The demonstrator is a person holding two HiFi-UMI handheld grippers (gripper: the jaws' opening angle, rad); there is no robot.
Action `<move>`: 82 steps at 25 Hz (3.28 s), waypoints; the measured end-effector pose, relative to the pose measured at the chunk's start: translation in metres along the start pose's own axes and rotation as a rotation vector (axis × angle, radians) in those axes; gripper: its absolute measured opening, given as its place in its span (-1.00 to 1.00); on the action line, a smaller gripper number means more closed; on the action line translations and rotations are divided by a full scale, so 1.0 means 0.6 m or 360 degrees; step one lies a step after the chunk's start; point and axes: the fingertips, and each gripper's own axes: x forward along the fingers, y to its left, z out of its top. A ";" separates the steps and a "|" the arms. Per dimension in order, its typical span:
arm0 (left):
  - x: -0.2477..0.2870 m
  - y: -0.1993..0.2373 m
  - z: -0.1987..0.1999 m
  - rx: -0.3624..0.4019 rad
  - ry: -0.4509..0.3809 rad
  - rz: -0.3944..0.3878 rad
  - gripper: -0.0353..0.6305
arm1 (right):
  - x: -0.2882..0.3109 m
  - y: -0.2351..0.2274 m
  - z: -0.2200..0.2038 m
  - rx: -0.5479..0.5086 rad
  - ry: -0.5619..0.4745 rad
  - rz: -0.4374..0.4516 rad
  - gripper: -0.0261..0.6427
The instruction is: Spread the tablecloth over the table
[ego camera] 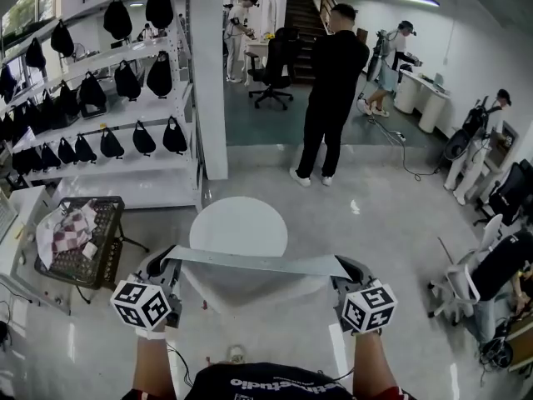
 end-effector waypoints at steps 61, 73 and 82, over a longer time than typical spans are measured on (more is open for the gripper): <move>0.468 0.359 0.095 -0.0027 -0.0100 0.0068 -0.82 | 0.551 -0.152 0.171 0.0005 -0.0055 -0.0187 -0.83; 0.595 0.380 0.123 -0.0005 -0.0104 0.0071 -0.82 | 0.638 -0.238 0.200 0.0044 -0.0093 -0.0193 -0.83; 0.661 0.407 0.144 0.0003 -0.0106 0.0107 -0.82 | 0.704 -0.276 0.233 0.0034 -0.0092 -0.0170 -0.83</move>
